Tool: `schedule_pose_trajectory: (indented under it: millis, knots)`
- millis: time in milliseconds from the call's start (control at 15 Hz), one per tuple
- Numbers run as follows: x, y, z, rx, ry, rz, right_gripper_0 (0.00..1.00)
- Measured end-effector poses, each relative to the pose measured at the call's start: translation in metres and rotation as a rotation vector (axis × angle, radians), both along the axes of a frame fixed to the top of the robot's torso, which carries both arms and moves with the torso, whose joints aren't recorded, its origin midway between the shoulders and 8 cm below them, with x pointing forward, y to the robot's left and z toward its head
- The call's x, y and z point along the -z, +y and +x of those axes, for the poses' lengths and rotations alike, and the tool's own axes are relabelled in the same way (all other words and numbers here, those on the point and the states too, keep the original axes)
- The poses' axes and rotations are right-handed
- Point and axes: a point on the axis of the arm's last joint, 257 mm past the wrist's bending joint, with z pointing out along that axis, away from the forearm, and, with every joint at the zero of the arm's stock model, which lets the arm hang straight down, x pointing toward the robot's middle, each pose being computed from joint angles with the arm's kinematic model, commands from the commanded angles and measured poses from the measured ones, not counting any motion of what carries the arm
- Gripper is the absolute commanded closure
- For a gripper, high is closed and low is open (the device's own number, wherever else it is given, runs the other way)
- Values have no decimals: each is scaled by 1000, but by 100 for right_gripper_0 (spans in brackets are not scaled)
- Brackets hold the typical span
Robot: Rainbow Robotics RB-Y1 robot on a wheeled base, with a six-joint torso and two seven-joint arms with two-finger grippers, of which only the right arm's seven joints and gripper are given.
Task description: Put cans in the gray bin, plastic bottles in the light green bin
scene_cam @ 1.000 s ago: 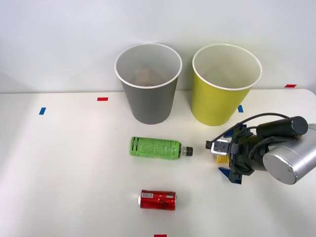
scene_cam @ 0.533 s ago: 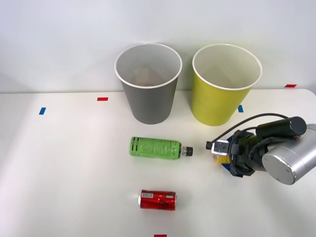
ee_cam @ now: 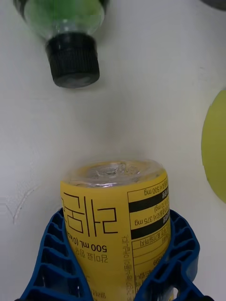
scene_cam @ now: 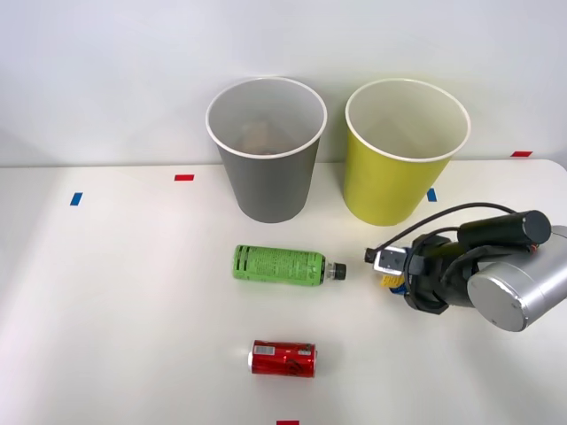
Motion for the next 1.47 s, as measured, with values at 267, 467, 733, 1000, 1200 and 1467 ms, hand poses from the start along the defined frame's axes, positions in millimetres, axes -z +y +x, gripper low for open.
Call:
schedule_pose_trajectory:
  millis: [267,467,733,1000,1200,1467]
  knots:
    - [-30,29,0,12,-34,259,100]
    - [-69,47,-9,10,-39,438,100]
    - [-121,57,-16,15,-52,652,100]
    - [-177,67,-21,11,-67,894,100]
    - [-216,70,-21,23,-110,1078,100]
    - [-260,66,-18,30,-176,1238,100]
